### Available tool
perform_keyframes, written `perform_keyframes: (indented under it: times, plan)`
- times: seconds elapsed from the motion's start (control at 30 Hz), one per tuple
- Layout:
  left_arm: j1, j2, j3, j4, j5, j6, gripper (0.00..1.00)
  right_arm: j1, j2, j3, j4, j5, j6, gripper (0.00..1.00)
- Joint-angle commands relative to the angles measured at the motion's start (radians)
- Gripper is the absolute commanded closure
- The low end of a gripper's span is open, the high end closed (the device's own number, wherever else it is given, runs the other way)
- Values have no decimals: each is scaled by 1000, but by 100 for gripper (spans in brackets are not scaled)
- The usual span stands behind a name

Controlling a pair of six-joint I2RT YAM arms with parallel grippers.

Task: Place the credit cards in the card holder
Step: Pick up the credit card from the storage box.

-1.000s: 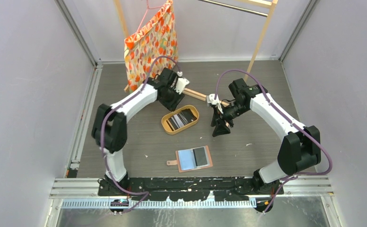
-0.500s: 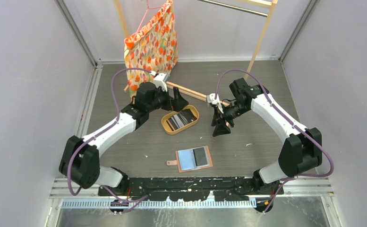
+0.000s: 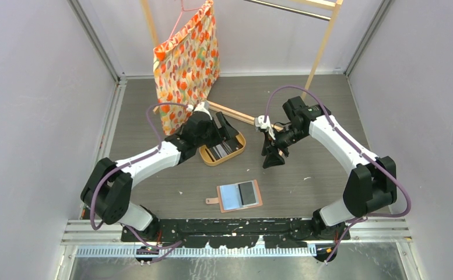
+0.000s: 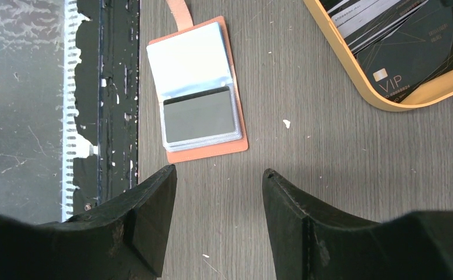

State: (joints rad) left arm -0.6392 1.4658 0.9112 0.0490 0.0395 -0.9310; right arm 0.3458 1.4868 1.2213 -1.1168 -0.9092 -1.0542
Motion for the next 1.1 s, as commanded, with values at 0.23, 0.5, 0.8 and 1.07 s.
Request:
perform_keyframes:
  times: [0.23,0.5,0.8,1.07]
  plan:
    - [-1,129,27,1,-63,-162,33,2,11,28,10,-1,4,39]
    - [-1,196,57,-7,-48,-158,33,1,16,30,-1,3,-7,39]
    - [-3,238,79,-13,-44,-156,33,2,20,32,-4,4,-11,39]
    - [-4,266,92,2,-44,-163,32,2,22,33,-5,3,-12,39]
